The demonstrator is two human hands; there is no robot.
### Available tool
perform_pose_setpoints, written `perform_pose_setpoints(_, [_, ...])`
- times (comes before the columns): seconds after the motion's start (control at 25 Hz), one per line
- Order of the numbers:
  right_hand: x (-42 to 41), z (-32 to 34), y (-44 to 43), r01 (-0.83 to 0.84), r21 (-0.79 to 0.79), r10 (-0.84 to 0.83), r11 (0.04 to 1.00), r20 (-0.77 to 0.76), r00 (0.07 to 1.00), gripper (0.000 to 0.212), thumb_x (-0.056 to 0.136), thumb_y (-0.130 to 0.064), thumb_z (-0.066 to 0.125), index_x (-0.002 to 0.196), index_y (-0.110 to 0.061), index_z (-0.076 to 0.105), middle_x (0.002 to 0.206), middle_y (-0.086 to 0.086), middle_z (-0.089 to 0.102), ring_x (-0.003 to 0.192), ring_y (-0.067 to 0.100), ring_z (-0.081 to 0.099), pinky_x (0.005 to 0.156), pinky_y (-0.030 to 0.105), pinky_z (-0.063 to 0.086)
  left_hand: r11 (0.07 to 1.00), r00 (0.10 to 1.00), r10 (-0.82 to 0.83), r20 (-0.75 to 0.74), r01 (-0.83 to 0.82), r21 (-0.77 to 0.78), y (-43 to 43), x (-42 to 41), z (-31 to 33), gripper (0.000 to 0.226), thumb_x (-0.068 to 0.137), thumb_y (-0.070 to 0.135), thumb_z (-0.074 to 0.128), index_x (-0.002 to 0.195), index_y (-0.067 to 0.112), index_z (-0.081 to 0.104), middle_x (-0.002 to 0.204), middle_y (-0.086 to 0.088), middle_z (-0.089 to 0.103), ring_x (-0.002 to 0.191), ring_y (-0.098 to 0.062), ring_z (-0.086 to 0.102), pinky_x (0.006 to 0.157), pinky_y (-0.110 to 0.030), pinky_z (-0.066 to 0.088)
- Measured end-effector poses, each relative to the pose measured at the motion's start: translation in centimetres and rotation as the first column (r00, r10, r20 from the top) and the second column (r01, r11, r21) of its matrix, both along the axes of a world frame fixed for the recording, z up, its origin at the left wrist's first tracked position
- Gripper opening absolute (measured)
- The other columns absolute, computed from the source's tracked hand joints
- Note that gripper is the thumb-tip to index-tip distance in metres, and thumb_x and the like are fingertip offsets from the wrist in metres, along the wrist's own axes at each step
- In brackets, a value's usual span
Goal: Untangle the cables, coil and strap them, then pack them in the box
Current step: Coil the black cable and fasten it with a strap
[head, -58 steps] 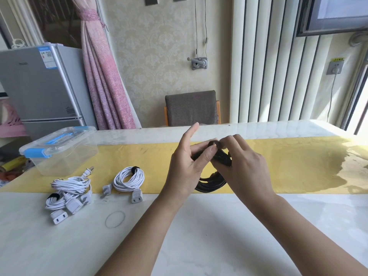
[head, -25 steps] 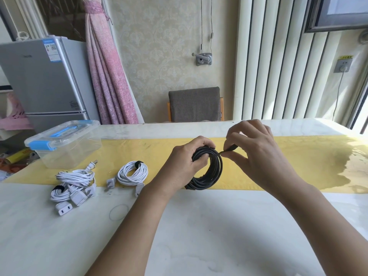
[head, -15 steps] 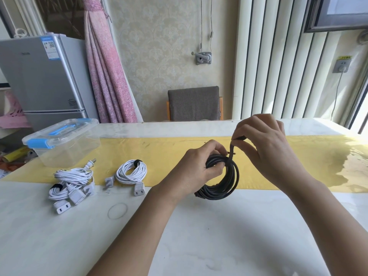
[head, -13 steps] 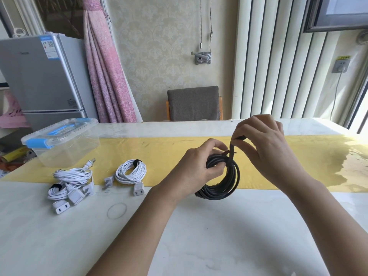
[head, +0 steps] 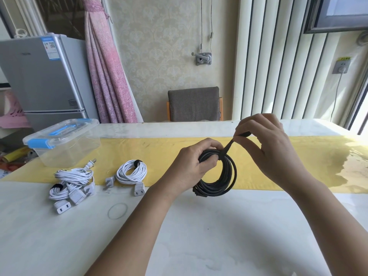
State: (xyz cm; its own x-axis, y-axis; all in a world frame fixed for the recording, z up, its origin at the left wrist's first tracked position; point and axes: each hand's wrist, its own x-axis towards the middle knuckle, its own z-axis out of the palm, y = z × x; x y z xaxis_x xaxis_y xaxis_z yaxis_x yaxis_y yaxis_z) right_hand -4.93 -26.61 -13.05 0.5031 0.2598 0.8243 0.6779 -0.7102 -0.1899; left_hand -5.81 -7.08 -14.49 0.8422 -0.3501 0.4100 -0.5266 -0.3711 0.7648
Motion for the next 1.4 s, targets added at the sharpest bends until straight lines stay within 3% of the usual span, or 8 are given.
perform_pose_setpoints(0.16, [-0.1, 0.0, 0.1, -0.018, -0.002, 0.018, 1.0, -0.003, 1.0, 0.024, 0.093, -0.037, 0.046, 0.09, -0.018, 0.06, 0.095, -0.009, 0.058, 0.097, 0.013, 0.043, 0.084, 0.039, 0.041, 0.999, 0.999, -0.012, -0.042, 0.011, -0.03, 0.1, 0.1, 0.1, 0.02, 0.094, 0.01, 0.052, 0.097, 0.029, 0.06, 0.092, -0.021, 0.061, 0.049, -0.013, 0.037, 0.053, -0.026, 0.038])
perform_pose_setpoints(0.36, [0.5, -0.4, -0.2, 0.001, 0.006, 0.0, 1.0, -0.059, 0.998, 0.024, 0.093, -0.038, 0.047, 0.089, -0.018, 0.06, 0.096, -0.01, 0.057, 0.097, 0.013, 0.043, 0.083, 0.037, 0.041, 0.995, 0.993, -0.101, -0.053, 0.101, -0.013, -0.4, -0.5, 0.1, 0.016, 0.095, 0.014, 0.054, 0.098, 0.029, 0.059, 0.089, -0.011, 0.063, 0.052, -0.014, 0.037, 0.053, -0.027, 0.038])
perform_pose_setpoints(0.48, [0.8, -0.7, -0.3, -0.064, 0.054, 0.074, 0.997, -0.211, 0.975, 0.009, 0.091, -0.028, 0.059, 0.085, -0.022, 0.061, 0.093, -0.015, 0.056, 0.095, 0.006, 0.043, 0.084, 0.021, 0.036, 0.99, 0.989, -0.14, -0.038, 0.14, -0.007, -0.7, -0.9, 0.2, 0.014, 0.093, 0.013, 0.058, 0.098, 0.026, 0.06, 0.081, 0.01, 0.061, 0.052, -0.004, 0.043, 0.056, -0.018, 0.038])
perform_pose_setpoints(0.68, [0.7, -0.4, -0.4, -0.132, 0.091, 0.157, 0.987, -0.381, 0.911, 0.014, 0.089, -0.03, 0.06, 0.077, -0.037, 0.056, 0.092, -0.016, 0.056, 0.095, 0.003, 0.048, 0.079, 0.01, 0.034, 0.995, 0.995, -0.096, -0.017, 0.097, 0.017, -1.0, -1.4, 0.7, 0.016, 0.085, 0.019, 0.071, 0.096, 0.023, 0.06, 0.091, 0.009, 0.066, 0.057, 0.007, 0.053, 0.059, -0.008, 0.037])
perform_pose_setpoints(0.96, [1.0, -0.9, -0.3, -0.203, 0.349, 0.373, 0.915, -0.538, 0.756, 0.012, 0.086, -0.034, 0.059, 0.079, -0.026, 0.064, 0.089, -0.005, 0.061, 0.079, 0.007, 0.057, 0.08, 0.029, 0.04, 0.995, 0.996, -0.077, 0.036, 0.079, -0.065, -1.0, -1.2, 0.7, 0.018, 0.082, 0.018, 0.074, 0.088, 0.031, 0.061, 0.087, 0.014, 0.055, 0.047, -0.013, 0.047, 0.053, -0.022, 0.043])
perform_pose_setpoints(1.12, [1.3, -1.5, -0.1, -0.218, 0.393, 0.436, 0.893, -0.641, 0.632, 0.012, 0.092, -0.02, 0.059, 0.085, -0.013, 0.066, 0.09, 0.002, 0.067, 0.087, 0.01, 0.061, 0.082, 0.027, 0.045, 0.985, 0.996, -0.084, 0.037, 0.088, -0.147, -1.2, -1.4, 0.8, 0.019, 0.083, 0.018, 0.073, 0.088, 0.029, 0.057, 0.076, 0.013, 0.06, 0.045, -0.01, 0.044, 0.05, -0.022, 0.041])
perform_pose_setpoints(1.24, [1.3, -2.0, -0.1, -0.238, 0.392, 0.457, 0.889, -0.707, 0.54, 0.021, 0.093, -0.025, 0.06, 0.096, -0.006, 0.068, 0.101, 0.009, 0.071, 0.104, 0.022, 0.063, 0.097, 0.037, 0.045, 0.98, 0.996, -0.086, 0.032, 0.091, -0.178, -1.2, -1.4, 0.8, 0.02, 0.084, 0.019, 0.071, 0.096, 0.029, 0.059, 0.088, 0.012, 0.06, 0.046, -0.009, 0.045, 0.05, -0.022, 0.041])
perform_pose_setpoints(1.4, [0.7, -1.8, 0.0, -0.264, 0.499, 0.564, 0.826, -0.715, 0.414, 0.012, 0.089, -0.024, 0.062, 0.089, -0.015, 0.07, 0.078, -0.013, 0.071, 0.081, -0.003, 0.063, 0.077, 0.013, 0.045, 0.975, 0.997, -0.074, -0.003, 0.072, -0.208, -1.3, -1.0, 0.6, 0.016, 0.085, 0.017, 0.07, 0.101, 0.018, 0.07, 0.092, 0.001, 0.062, 0.043, -0.01, 0.045, 0.049, -0.018, 0.039])
